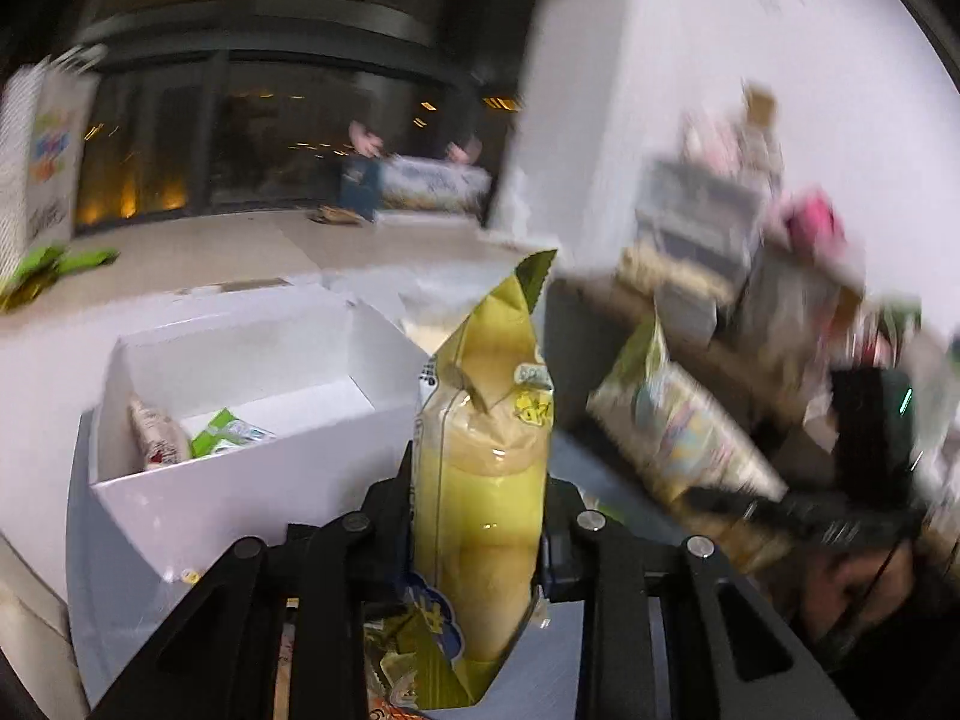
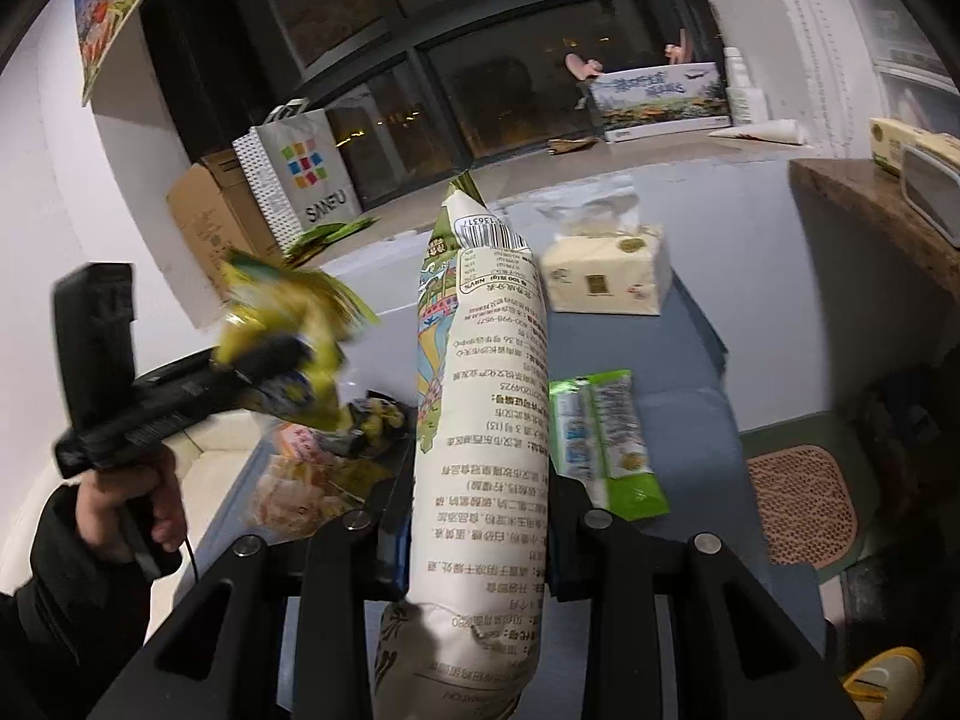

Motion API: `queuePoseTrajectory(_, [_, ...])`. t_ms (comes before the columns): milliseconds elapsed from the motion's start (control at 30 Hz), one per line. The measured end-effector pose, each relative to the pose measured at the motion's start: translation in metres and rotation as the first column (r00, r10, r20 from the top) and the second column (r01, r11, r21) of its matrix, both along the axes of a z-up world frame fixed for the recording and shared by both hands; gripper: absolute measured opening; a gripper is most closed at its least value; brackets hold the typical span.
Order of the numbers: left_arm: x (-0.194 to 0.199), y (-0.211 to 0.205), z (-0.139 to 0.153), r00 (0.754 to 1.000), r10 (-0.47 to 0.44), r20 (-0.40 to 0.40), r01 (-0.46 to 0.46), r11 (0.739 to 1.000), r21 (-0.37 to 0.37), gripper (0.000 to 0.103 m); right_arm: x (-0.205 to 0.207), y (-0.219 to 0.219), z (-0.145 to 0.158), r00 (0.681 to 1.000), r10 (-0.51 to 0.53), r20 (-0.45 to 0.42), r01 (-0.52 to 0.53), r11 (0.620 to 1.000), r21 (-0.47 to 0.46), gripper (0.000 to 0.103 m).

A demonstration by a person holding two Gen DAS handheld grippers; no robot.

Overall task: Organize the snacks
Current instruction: 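Carry the white bag into the box with the right gripper while the left carries a yellow bag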

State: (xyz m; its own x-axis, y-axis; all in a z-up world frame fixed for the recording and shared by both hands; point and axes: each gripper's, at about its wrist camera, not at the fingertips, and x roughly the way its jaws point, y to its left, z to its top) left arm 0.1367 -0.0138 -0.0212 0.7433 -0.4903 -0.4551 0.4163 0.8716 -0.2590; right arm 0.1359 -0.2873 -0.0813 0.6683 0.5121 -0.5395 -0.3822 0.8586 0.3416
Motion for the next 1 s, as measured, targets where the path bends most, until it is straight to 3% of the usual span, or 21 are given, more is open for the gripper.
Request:
queuePoseTrajectory(100, [0.010, 0.036, 0.016, 0.998, 0.061, -0.004, -0.061, 0.994, -0.087, 0.033, 0.009, 0.018, 0.008, 0.999, 0.049, 0.007, -0.049, 0.998, 0.043, 0.034])
queuePoseTrajectory(333, [0.060, 0.097, 0.034, 0.976, 0.212, -0.044, -0.217, 0.961, -0.172, 0.033, 0.071, 0.086, 0.049, 0.993, 0.112, 0.032, -0.113, 0.993, 0.036, 0.034])
queuePoseTrajectory(500, [0.118, 0.122, 0.029, 0.946, 0.290, -0.144, -0.309, 0.940, -0.143, 0.033, 0.135, 0.124, 0.065, 0.997, 0.083, 0.006, -0.083, 0.996, 0.034, 0.034])
queuePoseTrajectory(767, [0.178, 0.112, 0.005, 0.908, 0.351, -0.227, -0.360, 0.933, 0.003, 0.038, 0.227, 0.163, 0.062, 0.998, 0.010, -0.059, -0.015, 0.997, -0.079, 0.034])
queuePoseTrajectory(800, [0.185, 0.112, 0.000, 0.900, 0.359, -0.247, -0.365, 0.931, 0.023, 0.051, 0.234, 0.164, 0.060, 0.997, 0.009, -0.071, -0.015, 0.996, -0.088, 0.034])
queuePoseTrajectory(833, [0.189, 0.112, -0.002, 0.892, 0.369, -0.262, -0.373, 0.927, 0.035, 0.081, 0.240, 0.165, 0.059, 0.997, 0.008, -0.075, -0.015, 0.996, -0.092, 0.036])
queuePoseTrajectory(867, [0.193, 0.111, -0.005, 0.882, 0.381, -0.276, -0.382, 0.923, 0.054, 0.098, 0.246, 0.165, 0.057, 0.997, 0.005, -0.077, -0.012, 0.995, -0.097, 0.042])
queuePoseTrajectory(900, [0.192, 0.110, -0.007, 0.882, 0.385, -0.272, -0.384, 0.921, 0.059, 0.103, 0.253, 0.166, 0.054, 0.995, -0.007, -0.097, -0.004, 0.993, -0.114, 0.068])
queuePoseTrajectory(967, [0.190, 0.108, -0.008, 0.884, 0.389, -0.260, -0.381, 0.921, 0.082, 0.103, 0.260, 0.165, 0.049, 0.991, -0.022, -0.134, 0.007, 0.994, -0.111, 0.103])
queuePoseTrajectory(1000, [0.189, 0.107, -0.008, 0.885, 0.389, -0.257, -0.378, 0.921, 0.092, 0.103, 0.258, 0.161, 0.049, 0.993, -0.013, -0.120, 0.003, 0.996, -0.087, 0.103])
